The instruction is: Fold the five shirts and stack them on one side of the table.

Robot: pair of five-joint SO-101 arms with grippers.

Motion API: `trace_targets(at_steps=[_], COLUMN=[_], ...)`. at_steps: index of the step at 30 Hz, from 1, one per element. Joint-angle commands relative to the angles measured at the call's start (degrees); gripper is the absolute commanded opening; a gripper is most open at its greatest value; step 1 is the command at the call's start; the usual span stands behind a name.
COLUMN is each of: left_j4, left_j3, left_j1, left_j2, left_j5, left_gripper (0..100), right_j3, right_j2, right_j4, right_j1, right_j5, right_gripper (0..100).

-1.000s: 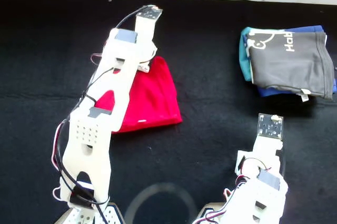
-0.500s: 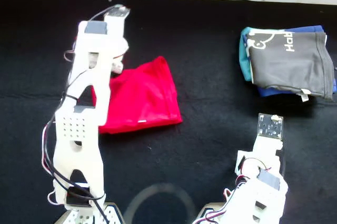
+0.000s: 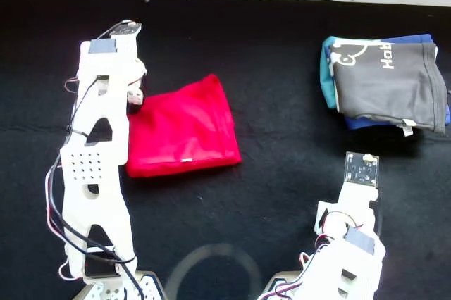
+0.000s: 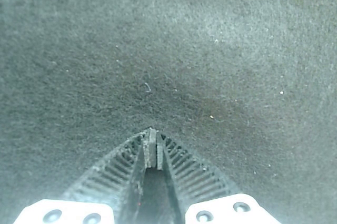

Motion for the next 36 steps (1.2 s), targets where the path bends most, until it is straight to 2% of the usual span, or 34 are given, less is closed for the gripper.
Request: trace_targets(at_steps=[1,8,14,18,22,25,31,36], left_j4=[-1.49,-1.32,1.76,4.31,4.66,4.57,1.32,0.97], left_j3=[-0.04,-0.13,-0.04,-0.04,0.13,0.13,0.04,-0.04], left_j1=[-3.47,-7.08,-4.00,-1.45,-1.19,-1.27,-1.36,-1.98], left_j2=[0.40,-4.44,-9.54,-12.88,-14.64,-12.79,-6.73,-3.47], left_j5=[-0.26,-0.18,0.00,0.00,0.09,0.09,0.18,0.18], left_gripper=[1,1,1,1,1,1,1,1], right_j3=[0.92,0.92,0.40,-12.53,-30.99,-41.54,-56.66,-67.47], right_j2=[-0.13,-0.13,-0.13,-1.27,-2.15,2.15,24.04,41.98], right_j4=[-1.10,-1.10,-0.13,12.18,23.34,24.75,24.48,24.48], right_j1=[0.48,0.48,0.22,-2.42,-12.26,-21.05,-37.76,-51.91], right_j5=[0.18,0.18,0.18,0.53,0.26,-1.85,-15.03,-18.02], right_gripper=[0.6,0.6,0.6,0.6,0.6,0.6,0.6,0.6])
